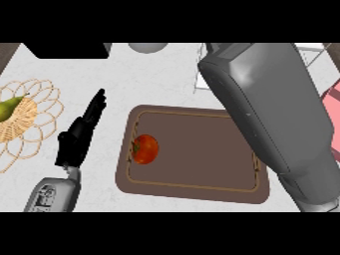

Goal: Pick the sweet potato from the tray and place it in the tiered shelf

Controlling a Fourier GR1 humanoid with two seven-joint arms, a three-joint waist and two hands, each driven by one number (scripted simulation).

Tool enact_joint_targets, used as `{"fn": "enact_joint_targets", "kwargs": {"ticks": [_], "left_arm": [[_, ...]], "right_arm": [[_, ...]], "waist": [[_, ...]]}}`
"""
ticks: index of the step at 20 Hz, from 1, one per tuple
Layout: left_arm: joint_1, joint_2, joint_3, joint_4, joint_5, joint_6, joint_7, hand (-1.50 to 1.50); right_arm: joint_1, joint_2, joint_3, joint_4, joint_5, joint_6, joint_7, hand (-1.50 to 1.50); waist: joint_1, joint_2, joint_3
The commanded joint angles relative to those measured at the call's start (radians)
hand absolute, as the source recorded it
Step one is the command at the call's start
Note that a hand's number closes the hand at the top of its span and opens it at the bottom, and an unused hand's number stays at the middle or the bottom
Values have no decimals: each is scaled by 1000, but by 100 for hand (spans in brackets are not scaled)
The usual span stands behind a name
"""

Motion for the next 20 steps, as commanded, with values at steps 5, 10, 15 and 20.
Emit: {"fn": "enact_joint_targets", "kwargs": {"ticks": [5, 10, 15, 20], "left_arm": [[45, 9, -7, -36, 8, -29, -25, 0], [-5, 11, 7, -62, 7, -19, 51, 0], [-15, 6, 7, -33, 9, -31, 24, 0], [-4, 13, 9, -3, 0, -31, -14, 0]], "right_arm": [[39, -93, -101, 146, 17, -87, -106, 150], [3, -95, -73, 271, 98, -136, -174, 150], [-12, -48, -94, 396, 131, -267, -172, 150], [60, -54, -209, 307, -17, -511, -260, 150]], "waist": [[15, 4, 0], [15, 5, 0], [15, 6, 0], [19, 11, 1]]}}
